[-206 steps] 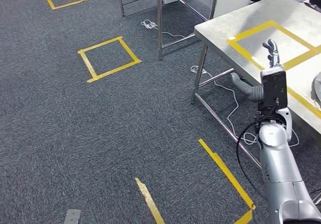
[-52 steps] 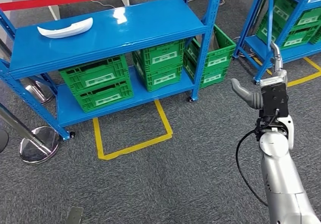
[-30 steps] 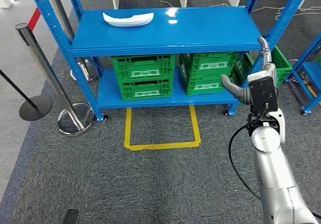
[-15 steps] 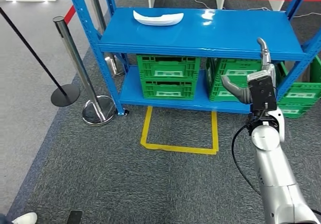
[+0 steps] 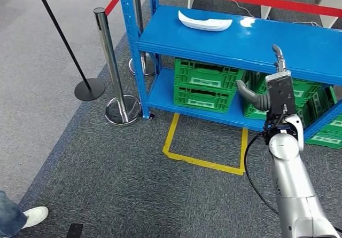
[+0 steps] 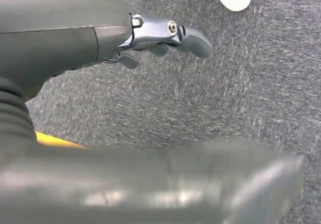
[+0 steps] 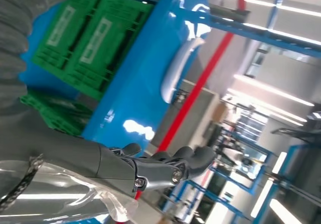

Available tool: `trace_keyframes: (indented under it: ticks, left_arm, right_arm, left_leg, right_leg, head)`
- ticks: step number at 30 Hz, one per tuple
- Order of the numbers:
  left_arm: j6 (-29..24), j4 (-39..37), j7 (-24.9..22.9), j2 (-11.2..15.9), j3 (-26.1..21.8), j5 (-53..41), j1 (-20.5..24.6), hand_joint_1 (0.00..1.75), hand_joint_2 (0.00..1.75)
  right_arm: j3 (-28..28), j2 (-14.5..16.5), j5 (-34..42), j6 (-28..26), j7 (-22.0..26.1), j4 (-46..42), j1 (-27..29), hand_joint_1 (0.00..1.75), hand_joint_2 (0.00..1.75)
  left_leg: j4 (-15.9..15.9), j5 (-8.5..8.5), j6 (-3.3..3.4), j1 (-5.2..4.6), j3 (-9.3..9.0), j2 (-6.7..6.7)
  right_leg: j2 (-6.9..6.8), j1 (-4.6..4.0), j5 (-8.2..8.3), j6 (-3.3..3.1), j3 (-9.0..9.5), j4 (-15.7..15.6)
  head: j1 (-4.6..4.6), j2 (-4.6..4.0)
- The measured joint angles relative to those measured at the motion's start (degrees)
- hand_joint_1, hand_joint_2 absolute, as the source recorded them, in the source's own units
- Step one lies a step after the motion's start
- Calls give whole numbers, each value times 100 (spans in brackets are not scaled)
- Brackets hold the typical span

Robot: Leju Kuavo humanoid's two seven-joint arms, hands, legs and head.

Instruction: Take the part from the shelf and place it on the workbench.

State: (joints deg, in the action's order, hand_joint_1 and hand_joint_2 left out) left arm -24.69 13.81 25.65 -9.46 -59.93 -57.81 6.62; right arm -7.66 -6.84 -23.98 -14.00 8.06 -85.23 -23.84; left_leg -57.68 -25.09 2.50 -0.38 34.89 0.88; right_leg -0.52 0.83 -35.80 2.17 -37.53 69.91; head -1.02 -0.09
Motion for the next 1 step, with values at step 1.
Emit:
trace_keyframes:
  ticks: [1]
  left_arm:
    - [-1, 0, 0, -2, 0, 2, 7, 0, 175]
  right_arm:
    - [11, -6, -3, -7, -18, 25, 7, 0, 175]
  left_leg:
    - [-1, -4, 5, 0, -1, -15]
  right_leg:
    - [26, 0, -78, 7, -123, 222]
  head:
    - [-4, 0]
